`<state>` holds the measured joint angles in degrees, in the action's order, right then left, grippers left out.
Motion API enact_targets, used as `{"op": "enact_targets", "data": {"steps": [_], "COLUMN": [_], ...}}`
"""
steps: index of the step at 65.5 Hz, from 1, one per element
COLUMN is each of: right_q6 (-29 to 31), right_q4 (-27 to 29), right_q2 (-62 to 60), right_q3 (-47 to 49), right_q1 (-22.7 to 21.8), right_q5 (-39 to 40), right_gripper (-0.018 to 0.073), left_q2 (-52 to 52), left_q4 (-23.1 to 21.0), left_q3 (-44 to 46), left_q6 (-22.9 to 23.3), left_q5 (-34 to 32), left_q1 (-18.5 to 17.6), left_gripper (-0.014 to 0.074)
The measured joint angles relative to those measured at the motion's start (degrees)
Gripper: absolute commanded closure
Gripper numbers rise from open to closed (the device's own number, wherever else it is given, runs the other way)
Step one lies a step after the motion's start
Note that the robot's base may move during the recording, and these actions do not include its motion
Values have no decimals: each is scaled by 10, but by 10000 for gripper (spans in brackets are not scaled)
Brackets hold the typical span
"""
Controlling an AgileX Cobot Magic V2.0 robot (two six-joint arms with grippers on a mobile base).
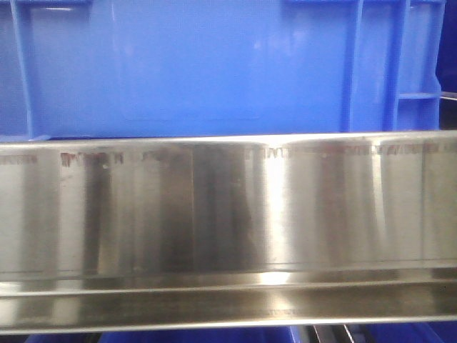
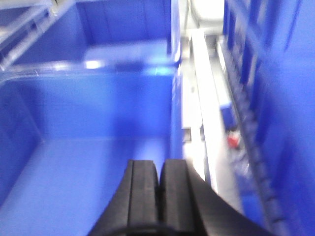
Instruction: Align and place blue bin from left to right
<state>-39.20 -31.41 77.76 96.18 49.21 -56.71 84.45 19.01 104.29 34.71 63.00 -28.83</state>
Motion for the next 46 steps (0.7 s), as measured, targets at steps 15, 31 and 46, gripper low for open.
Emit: {"op": "enact_targets", "data": {"steps": [15,31,46], "right_q6": [54,58,58], "right_q4": [-1,-1,-1], "right_q2": [-48,-129,-205], "right_q3": [-81,-217,-314], "right_q1": [19,35,35], "right_q5": [30,196,299], "right_gripper": [637,637,638], "left_q2": [-76,-157,-230], "left_q4": [15,4,-4], "left_q3": [-118,-259,-358], "left_q6": [-1,-1,-1], "left_q5": [-134,-285,-394], "left_q1": [-42,-56,-56], "left_gripper": [707,707,707]}}
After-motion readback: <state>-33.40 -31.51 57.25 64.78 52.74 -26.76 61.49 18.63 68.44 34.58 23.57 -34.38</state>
